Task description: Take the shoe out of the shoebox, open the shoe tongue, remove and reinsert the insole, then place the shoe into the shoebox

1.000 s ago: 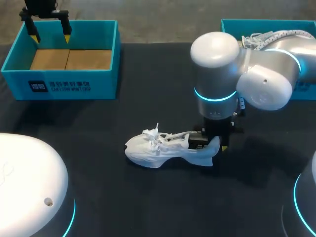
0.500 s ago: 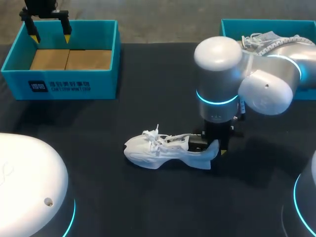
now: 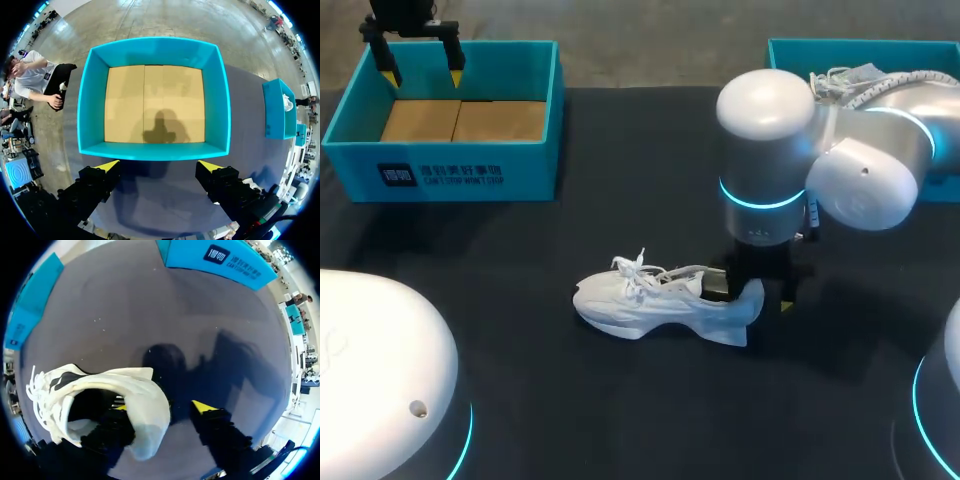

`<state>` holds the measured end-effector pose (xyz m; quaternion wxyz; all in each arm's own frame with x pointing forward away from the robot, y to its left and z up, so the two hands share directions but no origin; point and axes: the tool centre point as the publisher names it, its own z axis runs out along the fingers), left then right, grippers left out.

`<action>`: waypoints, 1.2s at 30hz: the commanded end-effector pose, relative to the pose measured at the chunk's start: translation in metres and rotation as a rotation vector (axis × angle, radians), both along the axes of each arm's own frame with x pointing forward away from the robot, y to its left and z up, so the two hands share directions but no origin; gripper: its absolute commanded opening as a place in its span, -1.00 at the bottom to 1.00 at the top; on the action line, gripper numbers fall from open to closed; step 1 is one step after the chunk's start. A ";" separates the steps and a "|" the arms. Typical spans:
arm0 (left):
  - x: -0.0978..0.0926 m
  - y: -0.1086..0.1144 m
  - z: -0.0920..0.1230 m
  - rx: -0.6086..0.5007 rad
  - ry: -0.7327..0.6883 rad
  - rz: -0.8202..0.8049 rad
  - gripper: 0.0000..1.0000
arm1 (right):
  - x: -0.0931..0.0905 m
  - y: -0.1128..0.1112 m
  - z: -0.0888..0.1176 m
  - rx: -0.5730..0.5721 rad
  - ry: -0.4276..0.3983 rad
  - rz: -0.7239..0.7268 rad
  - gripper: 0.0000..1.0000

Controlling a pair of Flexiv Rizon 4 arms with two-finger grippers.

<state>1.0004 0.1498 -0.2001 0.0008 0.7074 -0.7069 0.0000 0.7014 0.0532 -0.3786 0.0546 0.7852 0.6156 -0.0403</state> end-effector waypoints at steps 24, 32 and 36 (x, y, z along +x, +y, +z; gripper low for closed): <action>0.000 0.000 0.000 0.001 0.000 0.000 1.00 | -0.005 -0.009 0.106 0.093 -0.101 0.086 1.00; 0.000 0.000 0.000 0.001 0.000 0.000 1.00 | -0.004 -0.010 0.113 0.180 -0.085 0.263 1.00; 0.000 0.000 0.000 0.001 0.000 0.000 1.00 | -0.004 -0.010 0.115 0.245 -0.080 0.426 1.00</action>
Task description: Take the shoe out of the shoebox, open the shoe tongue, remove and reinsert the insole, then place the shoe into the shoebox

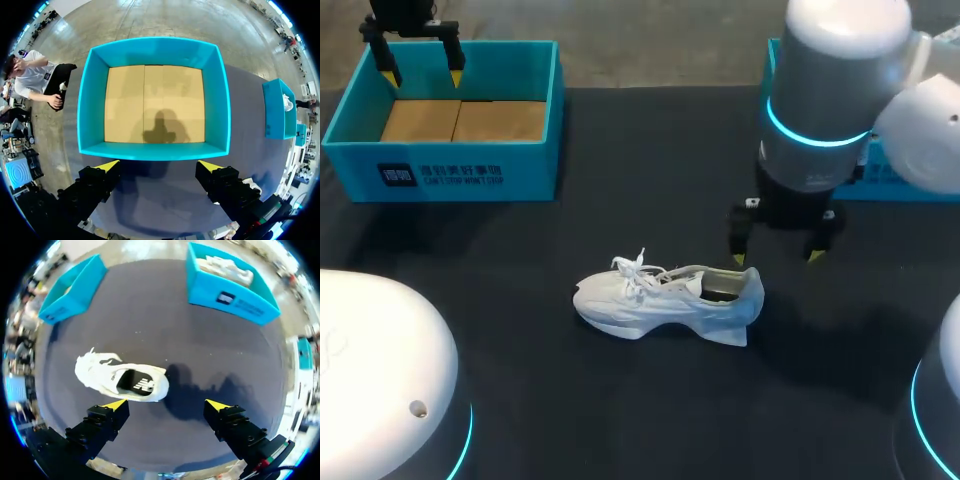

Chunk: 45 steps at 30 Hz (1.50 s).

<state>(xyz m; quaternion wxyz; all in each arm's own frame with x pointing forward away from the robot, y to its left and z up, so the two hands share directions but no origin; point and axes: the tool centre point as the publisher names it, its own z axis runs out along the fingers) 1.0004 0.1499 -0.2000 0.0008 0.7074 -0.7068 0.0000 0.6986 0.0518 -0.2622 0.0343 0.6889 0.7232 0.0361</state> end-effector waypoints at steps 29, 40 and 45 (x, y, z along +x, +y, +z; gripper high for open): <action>0.000 0.000 0.000 0.001 0.000 0.000 1.00 | -0.012 -0.015 0.005 0.238 -0.082 0.398 1.00; 0.000 0.000 0.000 0.001 0.000 0.000 1.00 | -0.001 -0.048 0.001 0.342 -0.177 0.684 1.00; 0.000 0.000 0.000 0.001 0.000 0.000 1.00 | 0.001 -0.058 -0.012 0.398 -0.228 0.794 1.00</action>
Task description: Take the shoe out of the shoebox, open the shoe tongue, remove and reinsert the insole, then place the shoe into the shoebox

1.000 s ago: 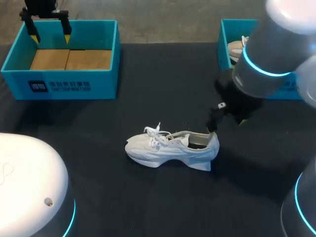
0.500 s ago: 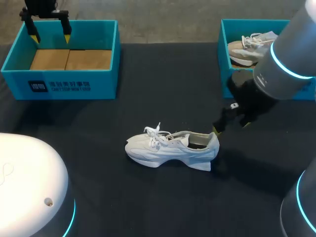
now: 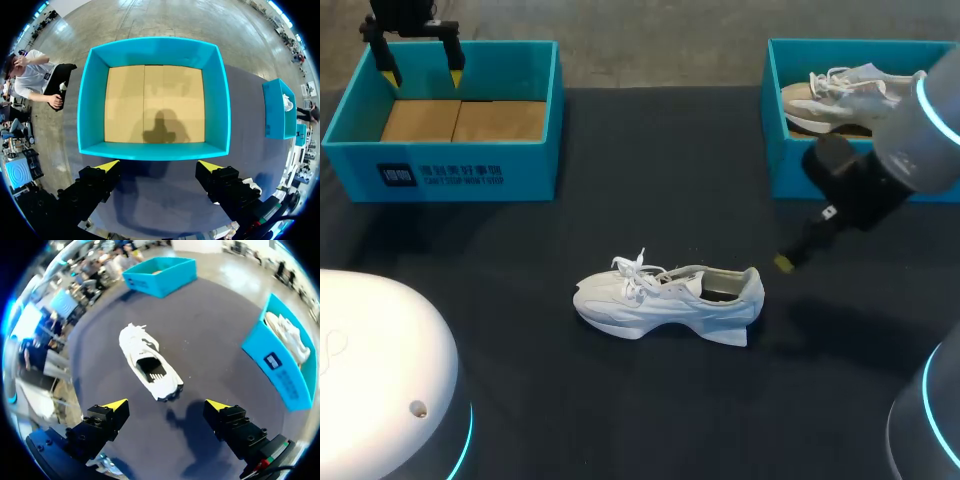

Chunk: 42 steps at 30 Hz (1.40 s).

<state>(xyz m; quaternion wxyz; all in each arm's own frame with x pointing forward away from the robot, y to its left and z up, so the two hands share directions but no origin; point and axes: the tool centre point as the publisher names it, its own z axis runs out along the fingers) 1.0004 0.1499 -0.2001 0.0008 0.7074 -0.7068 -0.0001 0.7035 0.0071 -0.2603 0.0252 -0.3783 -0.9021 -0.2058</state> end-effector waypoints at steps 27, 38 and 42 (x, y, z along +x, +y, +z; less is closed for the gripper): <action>0.000 0.000 0.000 0.001 0.000 0.000 1.00 | -0.003 -0.042 -0.058 0.341 -0.433 0.160 1.00; 0.000 0.000 0.000 0.001 0.000 0.000 1.00 | 0.002 -0.035 -0.060 0.266 -0.491 0.266 1.00; 0.000 0.000 0.000 0.001 0.000 0.000 1.00 | 0.006 -0.036 -0.072 0.250 -0.523 0.301 1.00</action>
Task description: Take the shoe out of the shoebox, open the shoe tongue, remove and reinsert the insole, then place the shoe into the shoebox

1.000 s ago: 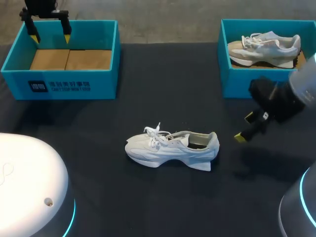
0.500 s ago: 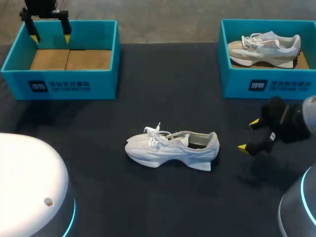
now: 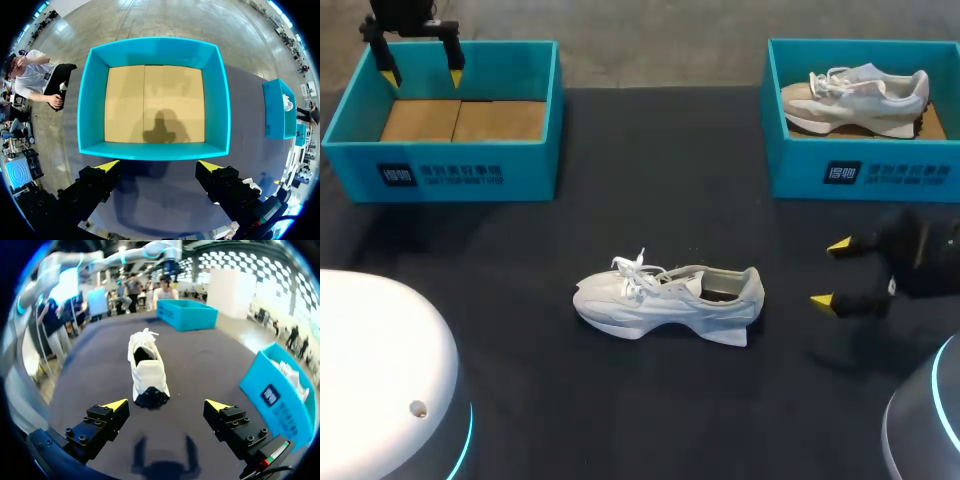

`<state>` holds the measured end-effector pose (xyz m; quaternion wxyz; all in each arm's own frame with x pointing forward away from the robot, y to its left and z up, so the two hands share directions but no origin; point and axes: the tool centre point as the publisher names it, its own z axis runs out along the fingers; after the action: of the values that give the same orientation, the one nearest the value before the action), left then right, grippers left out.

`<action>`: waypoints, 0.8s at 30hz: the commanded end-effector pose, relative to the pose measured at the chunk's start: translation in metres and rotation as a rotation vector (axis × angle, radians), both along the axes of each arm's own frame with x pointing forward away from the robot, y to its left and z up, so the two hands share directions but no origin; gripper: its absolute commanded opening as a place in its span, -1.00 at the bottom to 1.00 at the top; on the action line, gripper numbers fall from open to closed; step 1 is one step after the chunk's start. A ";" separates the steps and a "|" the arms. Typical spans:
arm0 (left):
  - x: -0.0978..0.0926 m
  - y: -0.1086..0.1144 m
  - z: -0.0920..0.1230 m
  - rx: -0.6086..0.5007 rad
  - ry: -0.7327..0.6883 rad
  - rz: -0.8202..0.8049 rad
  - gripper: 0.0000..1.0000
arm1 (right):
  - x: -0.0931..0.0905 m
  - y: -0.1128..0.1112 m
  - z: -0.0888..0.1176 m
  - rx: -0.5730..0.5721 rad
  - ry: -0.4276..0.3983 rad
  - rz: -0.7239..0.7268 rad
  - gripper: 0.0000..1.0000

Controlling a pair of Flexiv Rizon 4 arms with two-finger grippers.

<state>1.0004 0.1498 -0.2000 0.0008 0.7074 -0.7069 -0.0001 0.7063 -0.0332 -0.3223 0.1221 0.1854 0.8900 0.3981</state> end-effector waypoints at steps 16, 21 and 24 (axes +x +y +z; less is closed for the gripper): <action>0.000 0.000 0.000 0.001 0.000 0.000 1.00 | 0.029 0.007 -0.046 0.062 -0.007 0.125 1.00; 0.000 0.000 0.000 0.001 0.000 0.000 1.00 | 0.033 0.012 -0.056 0.079 -0.009 0.140 1.00; 0.000 0.000 0.000 0.001 0.000 0.000 1.00 | 0.034 0.014 -0.059 0.091 -0.009 0.150 1.00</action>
<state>1.0004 0.1498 -0.2000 0.0008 0.7073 -0.7069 0.0000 0.7340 -0.0222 -0.3744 0.0892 0.1239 0.8822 0.4454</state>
